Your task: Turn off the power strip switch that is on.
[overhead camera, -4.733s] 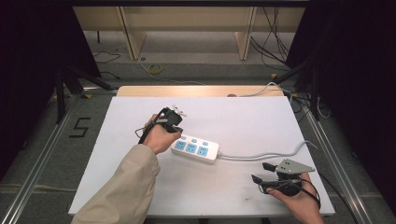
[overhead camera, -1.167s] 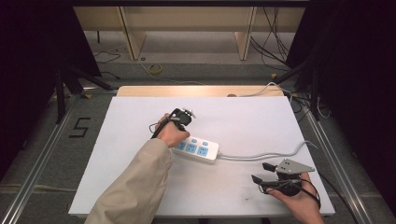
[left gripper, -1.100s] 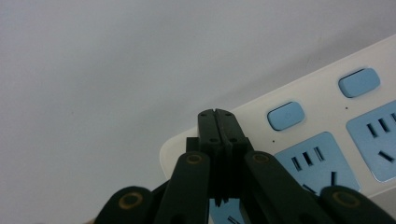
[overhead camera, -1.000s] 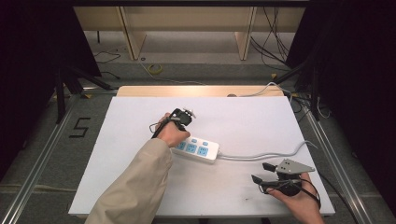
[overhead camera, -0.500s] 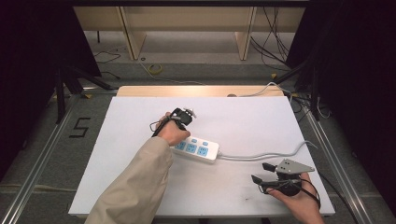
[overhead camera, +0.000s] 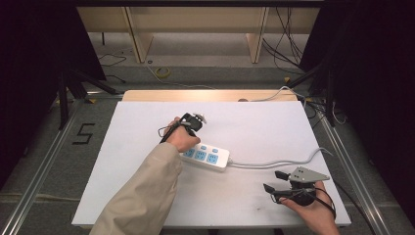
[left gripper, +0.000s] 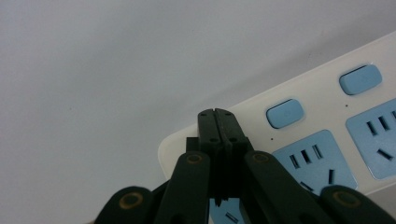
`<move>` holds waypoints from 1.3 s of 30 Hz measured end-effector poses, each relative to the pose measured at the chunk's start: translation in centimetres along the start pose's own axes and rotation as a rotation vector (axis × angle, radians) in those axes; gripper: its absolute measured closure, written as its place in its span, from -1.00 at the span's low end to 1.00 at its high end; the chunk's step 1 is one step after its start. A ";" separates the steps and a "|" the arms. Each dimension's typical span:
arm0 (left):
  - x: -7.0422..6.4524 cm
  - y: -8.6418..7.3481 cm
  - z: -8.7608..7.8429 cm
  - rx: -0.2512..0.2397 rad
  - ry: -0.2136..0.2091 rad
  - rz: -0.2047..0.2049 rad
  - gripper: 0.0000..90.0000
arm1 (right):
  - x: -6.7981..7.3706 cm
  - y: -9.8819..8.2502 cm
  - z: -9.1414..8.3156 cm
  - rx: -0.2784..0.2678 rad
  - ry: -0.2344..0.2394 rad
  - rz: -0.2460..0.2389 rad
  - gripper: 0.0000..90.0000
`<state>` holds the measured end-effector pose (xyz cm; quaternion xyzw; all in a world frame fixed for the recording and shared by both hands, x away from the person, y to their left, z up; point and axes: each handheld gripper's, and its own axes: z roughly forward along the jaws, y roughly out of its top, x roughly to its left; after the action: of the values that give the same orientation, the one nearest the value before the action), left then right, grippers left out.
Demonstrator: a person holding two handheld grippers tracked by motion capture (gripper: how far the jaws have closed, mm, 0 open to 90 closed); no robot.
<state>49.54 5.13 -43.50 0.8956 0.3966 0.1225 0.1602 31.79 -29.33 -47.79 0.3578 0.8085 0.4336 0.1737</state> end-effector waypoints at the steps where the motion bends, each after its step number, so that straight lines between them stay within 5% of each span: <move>1: 0.0 0.0 0.0 -0.001 -0.002 -0.001 1.00 | 0.0 0.0 0.0 0.000 0.000 -0.001 -0.24; 11: -0.3 0.1 0.0 0.016 0.018 0.028 1.00 | 0.0 0.0 0.0 0.001 0.000 -0.001 -0.24; 39: -0.4 0.2 0.1 0.021 0.025 0.016 1.00 | 0.1 0.0 0.0 0.001 0.000 -0.003 -0.24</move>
<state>49.41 4.70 -43.54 0.8987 0.3928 0.1306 0.1447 31.75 -29.29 -47.76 0.3564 0.8093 0.4332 0.1743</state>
